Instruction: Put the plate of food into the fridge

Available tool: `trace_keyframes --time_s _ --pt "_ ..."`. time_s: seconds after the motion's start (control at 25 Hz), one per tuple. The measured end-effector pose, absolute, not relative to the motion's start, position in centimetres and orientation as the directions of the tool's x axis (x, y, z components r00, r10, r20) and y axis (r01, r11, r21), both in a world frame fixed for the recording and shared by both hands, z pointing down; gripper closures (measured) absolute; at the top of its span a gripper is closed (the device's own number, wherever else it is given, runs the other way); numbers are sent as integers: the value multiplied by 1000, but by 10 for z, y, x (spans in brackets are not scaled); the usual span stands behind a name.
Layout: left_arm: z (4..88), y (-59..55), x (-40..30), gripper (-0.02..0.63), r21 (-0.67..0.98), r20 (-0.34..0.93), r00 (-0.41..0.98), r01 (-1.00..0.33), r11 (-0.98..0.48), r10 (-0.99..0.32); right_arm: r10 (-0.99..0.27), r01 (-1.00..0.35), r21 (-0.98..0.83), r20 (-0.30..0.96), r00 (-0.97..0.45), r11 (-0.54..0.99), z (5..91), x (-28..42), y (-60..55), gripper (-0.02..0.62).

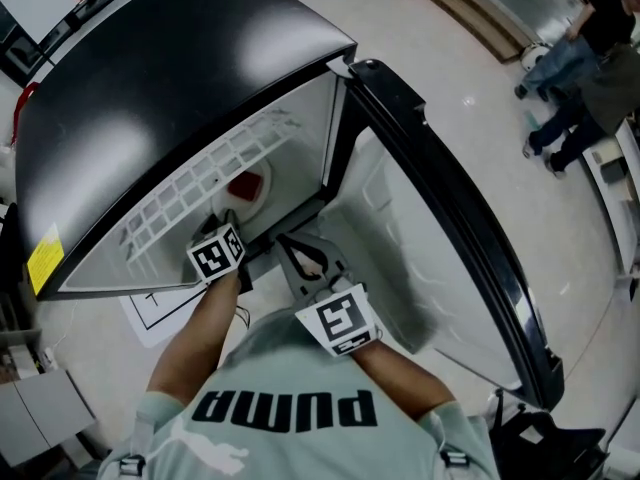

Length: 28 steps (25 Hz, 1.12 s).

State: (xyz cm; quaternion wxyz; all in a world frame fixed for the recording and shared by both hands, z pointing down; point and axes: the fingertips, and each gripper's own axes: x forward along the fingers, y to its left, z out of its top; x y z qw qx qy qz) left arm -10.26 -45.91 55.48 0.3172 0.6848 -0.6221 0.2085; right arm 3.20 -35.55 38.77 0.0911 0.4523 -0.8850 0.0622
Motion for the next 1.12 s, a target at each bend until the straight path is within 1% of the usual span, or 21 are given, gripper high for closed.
trace_keyframes --time_s 0.2,0.44,0.68,0.92,1.08,1.12 --pt "545 -447 -110 456 162 646 138 -986 -42 -750 -796 -816 -16 209 -568 578 383 31 -353 591" --pt "517 -422 -104 456 211 542 239 -967 -145 -806 -799 -817 -9 204 -566 577 382 23 -349 591" --pt "482 -406 -102 459 188 439 299 -953 -238 -847 -797 -815 -8 203 -568 579 380 10 -343 591" --pt "461 -387 -102 460 186 391 347 -937 -297 -852 -797 -814 6 206 -567 581 378 -1 -334 591" --pt "443 -371 -97 575 217 353 401 -914 -343 -845 -799 -814 11 202 -567 580 375 -7 -327 591" --pt "437 -367 -96 590 222 340 414 -908 -356 -844 -800 -815 16 200 -565 579 374 -9 -325 591"
